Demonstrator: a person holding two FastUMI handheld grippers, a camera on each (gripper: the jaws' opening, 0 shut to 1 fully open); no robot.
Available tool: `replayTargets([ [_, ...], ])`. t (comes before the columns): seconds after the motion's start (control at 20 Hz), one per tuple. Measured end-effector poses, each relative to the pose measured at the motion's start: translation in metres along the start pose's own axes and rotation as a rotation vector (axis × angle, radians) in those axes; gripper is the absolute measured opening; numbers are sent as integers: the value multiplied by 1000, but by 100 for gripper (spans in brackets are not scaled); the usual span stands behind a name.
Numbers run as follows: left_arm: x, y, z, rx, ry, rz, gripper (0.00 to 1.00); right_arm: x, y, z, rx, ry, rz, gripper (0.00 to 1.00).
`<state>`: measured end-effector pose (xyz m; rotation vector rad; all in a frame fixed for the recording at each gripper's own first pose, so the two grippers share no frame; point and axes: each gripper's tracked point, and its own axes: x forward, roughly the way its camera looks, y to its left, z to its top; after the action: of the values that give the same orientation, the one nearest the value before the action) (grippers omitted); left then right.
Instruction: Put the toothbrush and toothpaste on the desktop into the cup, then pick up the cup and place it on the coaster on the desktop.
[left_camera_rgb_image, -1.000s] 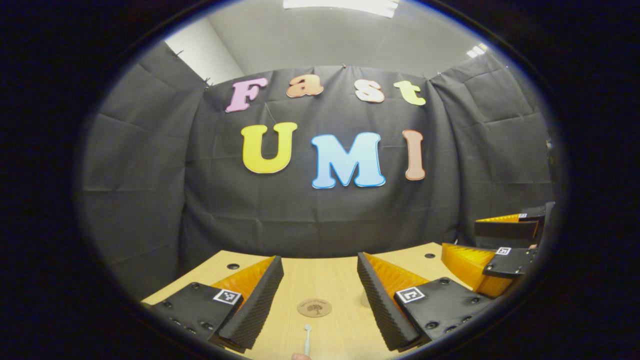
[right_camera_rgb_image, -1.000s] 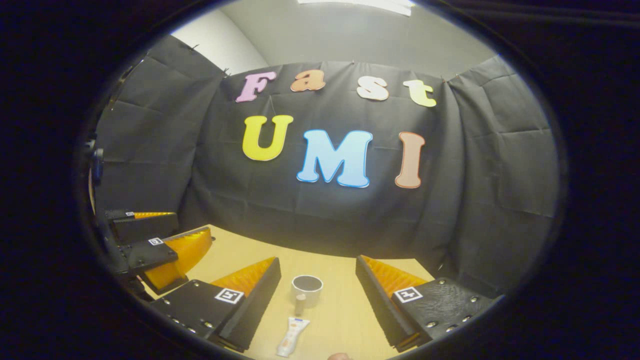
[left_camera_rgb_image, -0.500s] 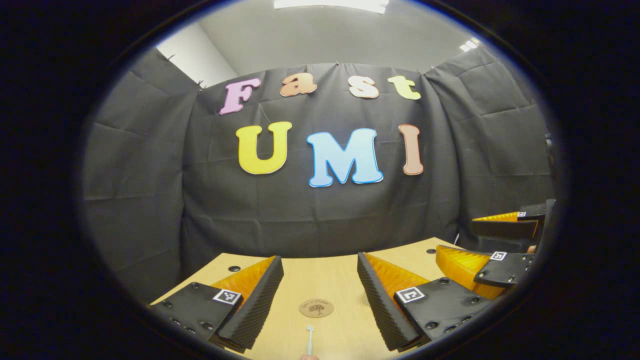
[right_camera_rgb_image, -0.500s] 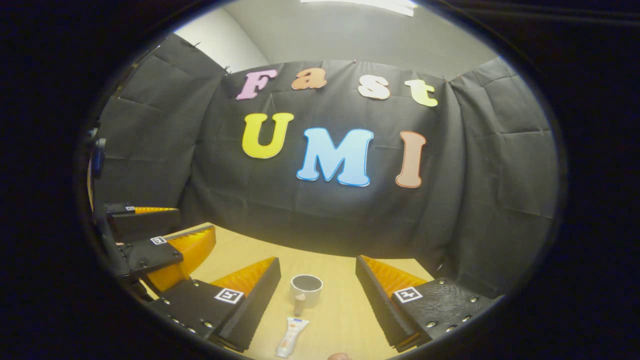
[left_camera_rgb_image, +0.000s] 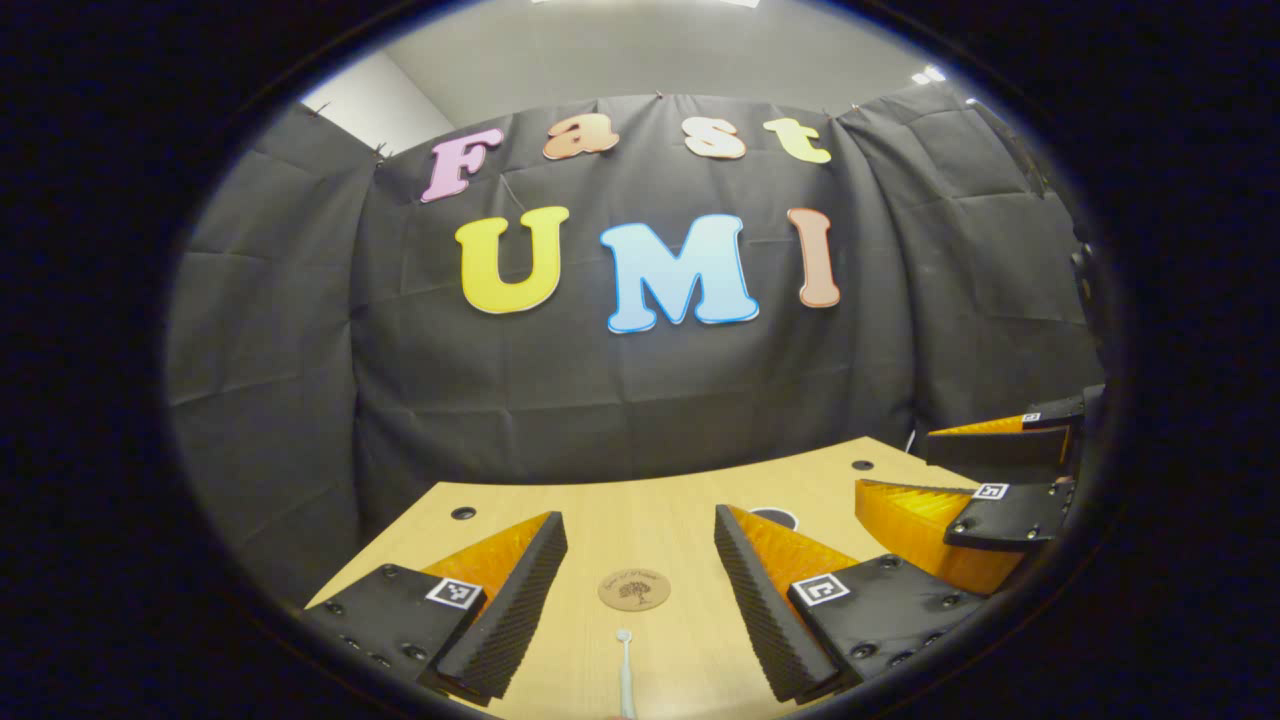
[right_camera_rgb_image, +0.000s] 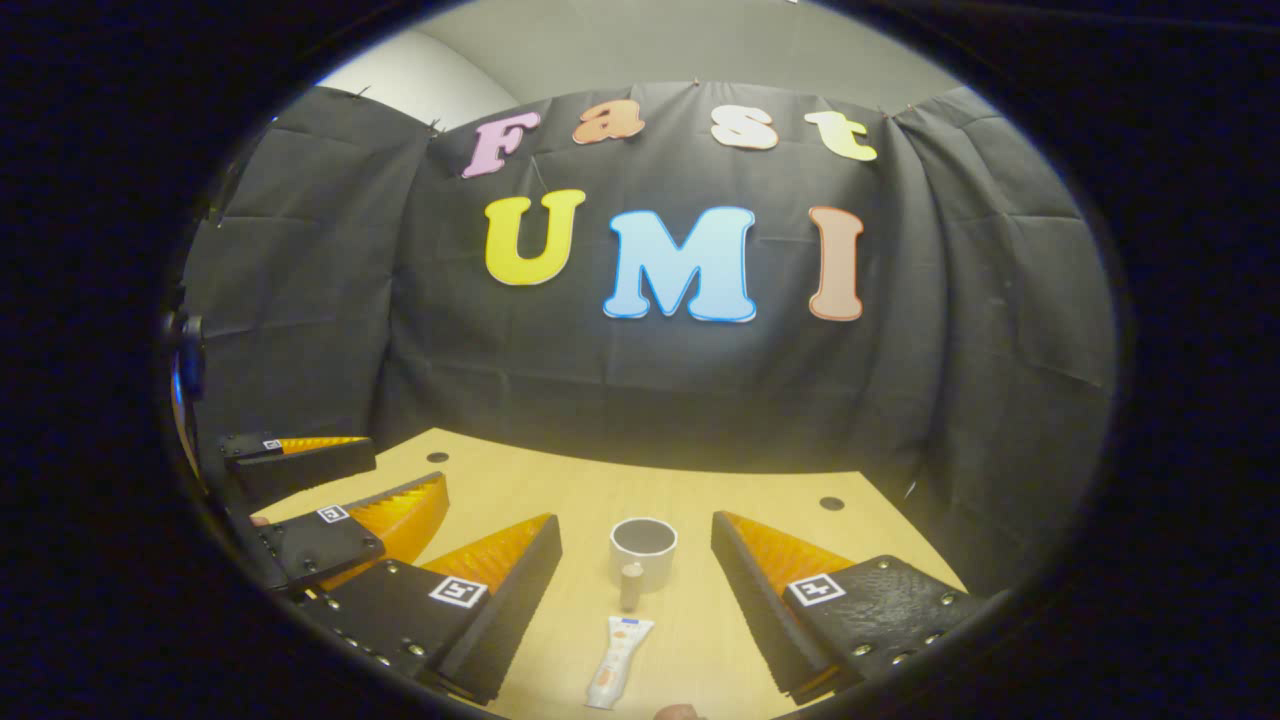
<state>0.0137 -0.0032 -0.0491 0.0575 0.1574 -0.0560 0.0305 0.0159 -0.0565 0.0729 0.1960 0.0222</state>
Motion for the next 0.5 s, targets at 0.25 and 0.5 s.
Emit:
replayTargets([
  [0.25, 12, -3, -44, -73, 163, -10, 96, 21, 8, -38, 11, 135, 21, 94],
  [0.5, 22, 3, -97, -109, 355, 17, 96, 40, 15, -83, 21, 292, 44, 94],
])
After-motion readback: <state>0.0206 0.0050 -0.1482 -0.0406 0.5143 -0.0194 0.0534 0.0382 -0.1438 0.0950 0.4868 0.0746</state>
